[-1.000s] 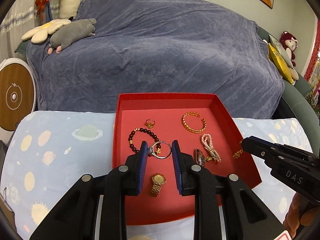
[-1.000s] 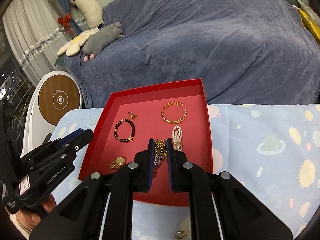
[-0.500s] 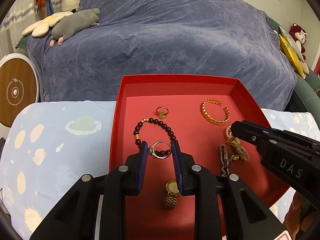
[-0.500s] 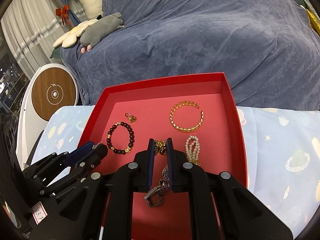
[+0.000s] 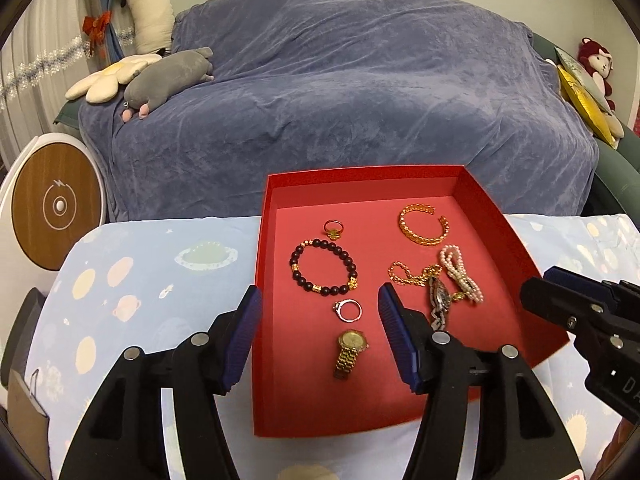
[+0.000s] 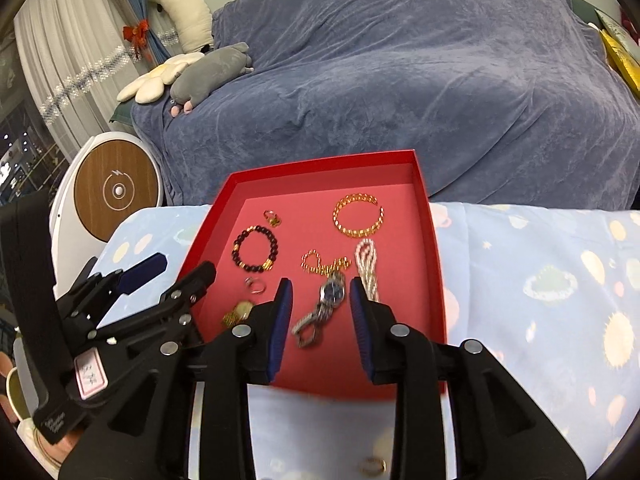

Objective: Organize jewelry
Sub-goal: 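Withdraw both grippers from the box toward the gold hoop earrings, then close the right gripper on one gold hoop earring while the left grasps the other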

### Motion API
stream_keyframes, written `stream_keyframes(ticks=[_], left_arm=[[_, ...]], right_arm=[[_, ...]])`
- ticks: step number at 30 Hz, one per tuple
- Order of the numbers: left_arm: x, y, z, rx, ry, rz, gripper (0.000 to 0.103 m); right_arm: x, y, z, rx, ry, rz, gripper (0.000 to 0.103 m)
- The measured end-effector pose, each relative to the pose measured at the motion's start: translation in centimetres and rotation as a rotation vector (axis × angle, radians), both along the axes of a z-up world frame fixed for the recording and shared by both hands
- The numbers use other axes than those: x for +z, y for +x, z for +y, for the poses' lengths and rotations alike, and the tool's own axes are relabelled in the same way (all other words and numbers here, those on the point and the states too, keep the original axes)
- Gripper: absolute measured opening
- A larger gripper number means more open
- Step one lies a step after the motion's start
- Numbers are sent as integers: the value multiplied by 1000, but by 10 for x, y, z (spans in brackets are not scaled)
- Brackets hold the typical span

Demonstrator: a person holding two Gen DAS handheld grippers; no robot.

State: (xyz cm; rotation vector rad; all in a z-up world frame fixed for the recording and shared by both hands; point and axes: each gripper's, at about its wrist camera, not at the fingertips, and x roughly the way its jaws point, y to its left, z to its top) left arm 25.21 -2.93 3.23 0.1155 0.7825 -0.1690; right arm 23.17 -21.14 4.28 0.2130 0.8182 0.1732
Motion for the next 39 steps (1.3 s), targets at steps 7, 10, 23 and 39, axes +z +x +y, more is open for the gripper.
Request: stream_keyframes(ticks=[7,10,23,39], left_arm=[[13,-48,-5,-18,-11,21,58],[14,-66,-6,-20,-15,30,59],[-29,-120,12,-9,-60,160,64],[-56,-129,4,-97,-38,230,66]], right_arm=[[13,-67,-2,1,-30,-26,37],[9,-91,-6,-7,-21,-18,37],[-44,-111,-21,-35,-80,77,37],[-87,-81,-6,-9,-116,155,37]])
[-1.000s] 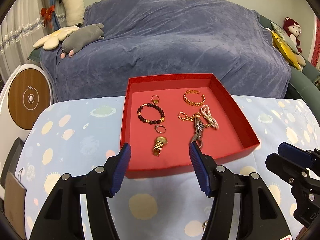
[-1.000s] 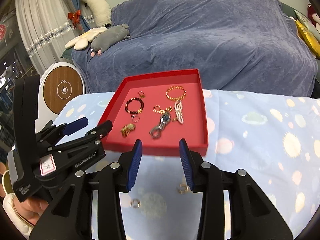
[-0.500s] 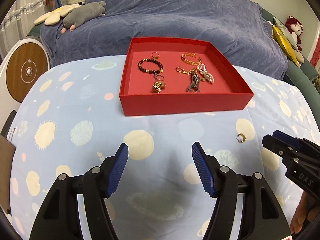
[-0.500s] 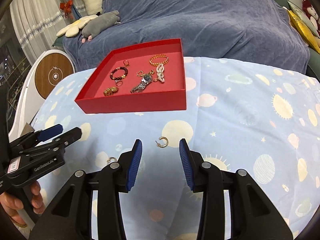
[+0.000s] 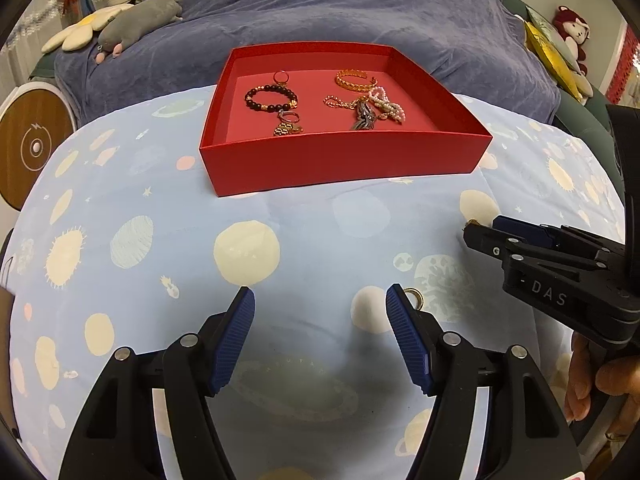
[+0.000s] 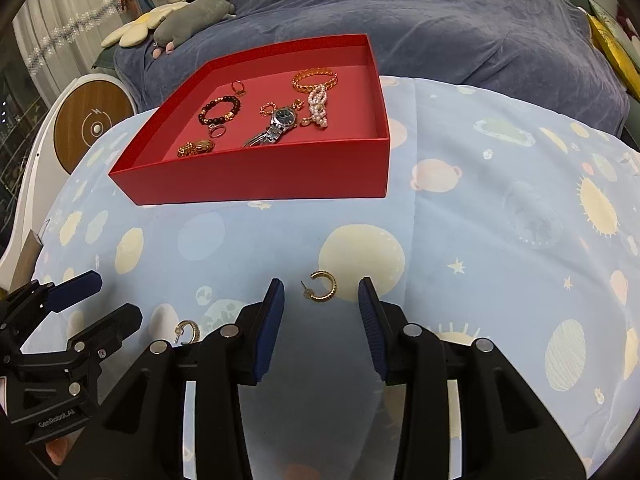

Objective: Organize jewelry
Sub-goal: 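Close the right gripper on one gold hoop earring while the left grasps the other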

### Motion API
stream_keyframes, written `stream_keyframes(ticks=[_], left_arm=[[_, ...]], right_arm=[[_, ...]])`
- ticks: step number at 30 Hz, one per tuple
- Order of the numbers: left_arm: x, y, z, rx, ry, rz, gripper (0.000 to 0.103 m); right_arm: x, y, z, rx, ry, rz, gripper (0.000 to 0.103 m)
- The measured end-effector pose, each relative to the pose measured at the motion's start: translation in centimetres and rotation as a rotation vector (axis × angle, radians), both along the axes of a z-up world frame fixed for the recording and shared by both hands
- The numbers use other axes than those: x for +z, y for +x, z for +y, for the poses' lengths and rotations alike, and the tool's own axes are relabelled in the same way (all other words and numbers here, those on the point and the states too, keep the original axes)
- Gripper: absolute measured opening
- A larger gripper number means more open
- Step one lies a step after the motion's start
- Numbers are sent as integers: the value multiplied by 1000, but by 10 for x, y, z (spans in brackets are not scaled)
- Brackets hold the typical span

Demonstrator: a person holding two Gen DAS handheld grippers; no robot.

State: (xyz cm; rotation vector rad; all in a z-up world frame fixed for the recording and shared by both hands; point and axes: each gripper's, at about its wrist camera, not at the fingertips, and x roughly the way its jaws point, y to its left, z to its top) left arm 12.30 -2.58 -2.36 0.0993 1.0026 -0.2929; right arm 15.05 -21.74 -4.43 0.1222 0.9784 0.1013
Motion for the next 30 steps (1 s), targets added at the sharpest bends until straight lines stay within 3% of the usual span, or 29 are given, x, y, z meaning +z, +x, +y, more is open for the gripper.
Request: stream_keyframes(ticks=[2,7,24,30], left_arm=[[-2,-1,0,-4,-1,5,66],[-2,-7,-5,-34,-7,6,66],[-11,-17,-35,-122,-24,11,65],[-20,-15,-44,-125,18,-18,57]], right_arm=[[-1,2,3,3,-15,-6,36],[-2,3,8,17,-52,-13,17],[11,-25,-15,-13,3,6,17],[7,-33,-21,-13,-2,23,17]])
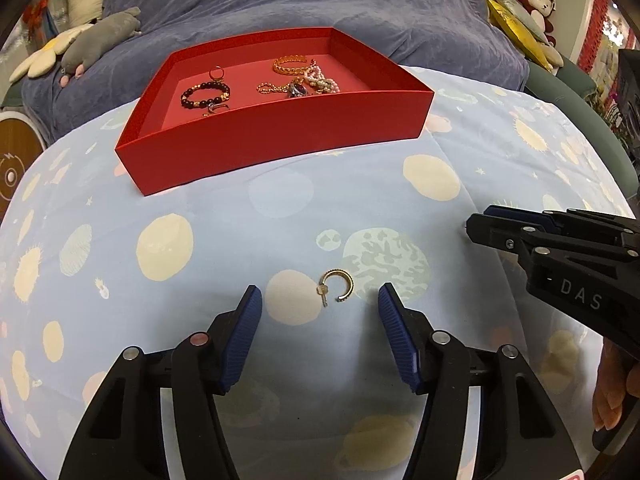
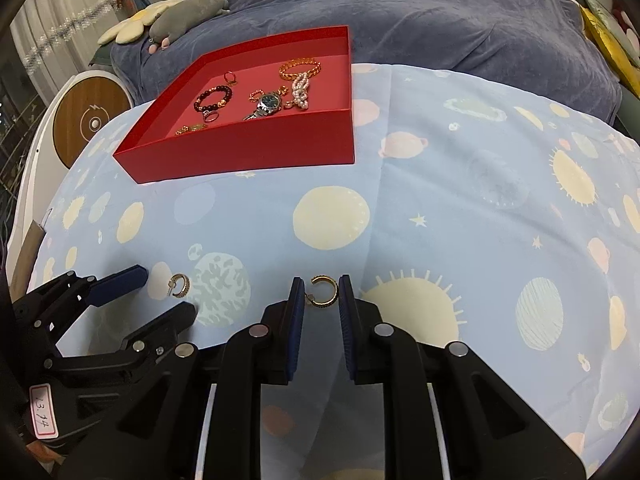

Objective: Organize jewelry
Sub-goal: 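Close the right gripper on one gold hoop earring while the left grasps the other, then carry both gold hoop earrings over the red box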

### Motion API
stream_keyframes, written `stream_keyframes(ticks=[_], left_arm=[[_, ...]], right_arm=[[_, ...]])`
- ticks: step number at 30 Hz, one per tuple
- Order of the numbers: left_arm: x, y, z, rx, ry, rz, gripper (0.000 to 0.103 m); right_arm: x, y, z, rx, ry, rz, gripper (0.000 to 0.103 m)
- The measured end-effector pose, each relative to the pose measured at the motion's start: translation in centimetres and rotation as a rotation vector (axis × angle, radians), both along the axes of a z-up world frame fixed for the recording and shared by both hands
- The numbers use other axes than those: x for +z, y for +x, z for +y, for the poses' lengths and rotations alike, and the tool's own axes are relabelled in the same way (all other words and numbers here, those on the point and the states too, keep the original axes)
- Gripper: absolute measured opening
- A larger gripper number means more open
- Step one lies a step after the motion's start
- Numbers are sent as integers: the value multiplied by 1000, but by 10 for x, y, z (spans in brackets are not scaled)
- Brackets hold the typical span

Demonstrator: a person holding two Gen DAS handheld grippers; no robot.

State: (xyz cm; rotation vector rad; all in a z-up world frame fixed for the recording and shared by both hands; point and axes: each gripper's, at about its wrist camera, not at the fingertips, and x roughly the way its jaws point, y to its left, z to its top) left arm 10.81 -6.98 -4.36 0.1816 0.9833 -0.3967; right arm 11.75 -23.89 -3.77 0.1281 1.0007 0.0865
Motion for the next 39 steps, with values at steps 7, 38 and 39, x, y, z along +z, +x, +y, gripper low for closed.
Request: stream_keyframes(ticks=[7,38,39], left_arm=[[-1,2,-2,15,31,-49,41],[20,7,18,55,-35,-48,15],[23,8,20,61,-37,-51,15]], right_arm=[[3,-4,0,11,7,-2,17],[19,-3,10,29,26,-35,17],[19,-3,10,29,26,-38,17]])
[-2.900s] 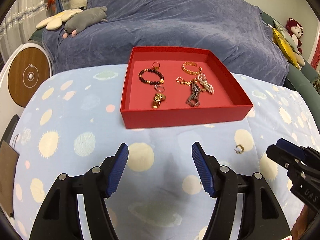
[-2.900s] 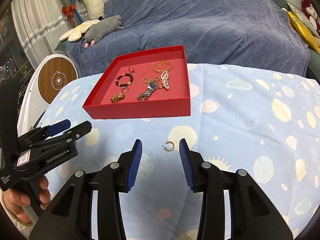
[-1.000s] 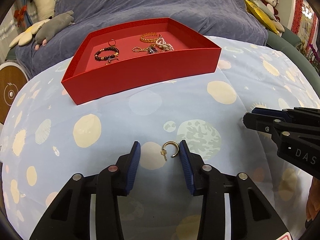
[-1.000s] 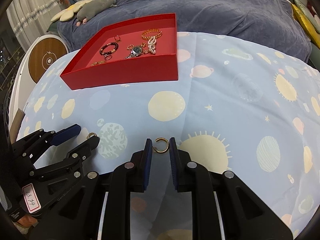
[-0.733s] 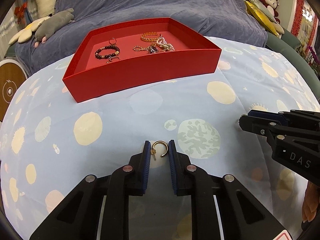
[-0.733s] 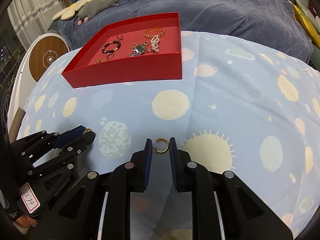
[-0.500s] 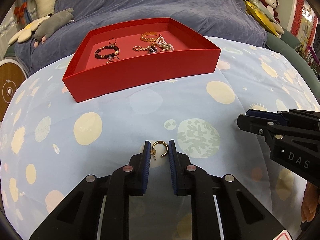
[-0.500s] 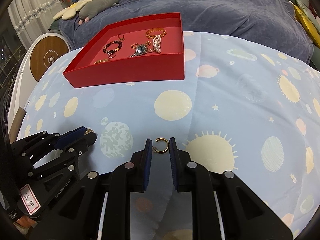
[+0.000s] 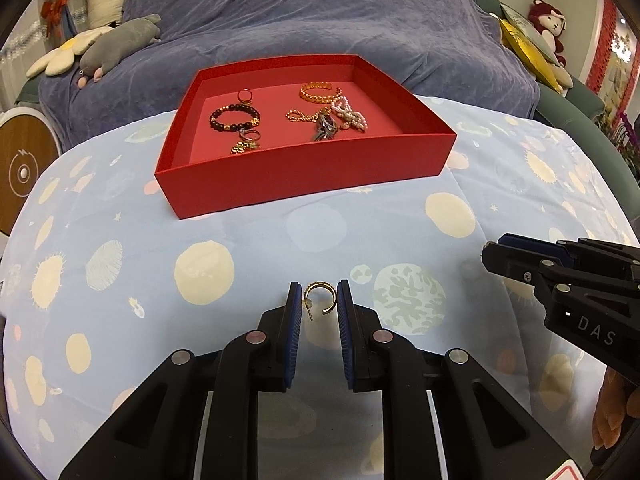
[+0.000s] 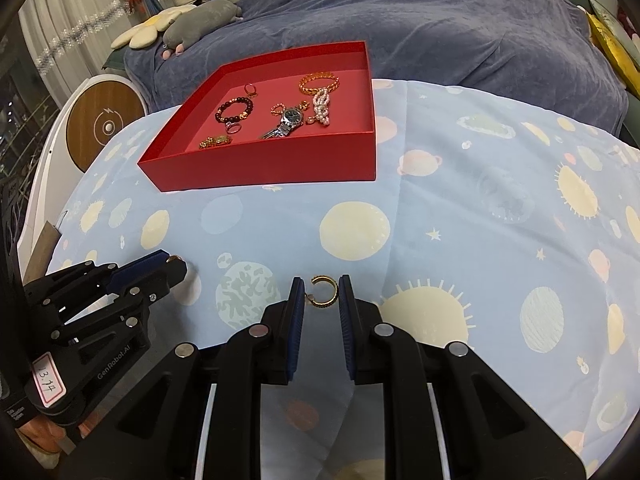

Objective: Organize jewelry
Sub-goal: 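Carry both gold hoop earrings over the red box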

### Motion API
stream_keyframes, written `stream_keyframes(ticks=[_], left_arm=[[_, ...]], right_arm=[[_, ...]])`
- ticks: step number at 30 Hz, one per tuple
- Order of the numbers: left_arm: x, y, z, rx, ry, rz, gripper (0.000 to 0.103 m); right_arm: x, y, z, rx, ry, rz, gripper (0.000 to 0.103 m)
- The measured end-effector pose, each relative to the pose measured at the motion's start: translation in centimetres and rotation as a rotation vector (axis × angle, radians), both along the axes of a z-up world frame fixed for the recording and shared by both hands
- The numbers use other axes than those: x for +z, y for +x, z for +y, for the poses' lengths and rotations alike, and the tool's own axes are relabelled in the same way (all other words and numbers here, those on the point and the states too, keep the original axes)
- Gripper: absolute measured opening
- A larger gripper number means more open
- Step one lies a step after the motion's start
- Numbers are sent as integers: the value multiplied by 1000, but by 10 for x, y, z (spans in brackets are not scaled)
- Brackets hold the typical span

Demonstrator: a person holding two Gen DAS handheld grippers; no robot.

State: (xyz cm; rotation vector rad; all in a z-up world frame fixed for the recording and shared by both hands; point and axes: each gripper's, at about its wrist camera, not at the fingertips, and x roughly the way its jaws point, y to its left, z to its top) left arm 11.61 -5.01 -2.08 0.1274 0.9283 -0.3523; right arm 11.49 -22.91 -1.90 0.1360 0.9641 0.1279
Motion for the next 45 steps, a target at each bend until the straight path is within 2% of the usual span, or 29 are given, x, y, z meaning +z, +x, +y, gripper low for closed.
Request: stream_keyframes(ticks=[12,21,33,40,45], left_arm=[[21,11,18,47,-30,-32,15],[25,13,20,60,-31,-37,15],[49,15,20,61,-45,-76,15],[75,56,21,68,-32,-127,15],[73,105,14,99,-23,-135,15]], right_arm=[[14,5,8,10,10,-38,17],[14,3,14,18,5,-36,17],[44,10,26,14,11,-104,17],[71,49,23,14,0,-162,17],[68,101,16,-14,37,-156,17]])
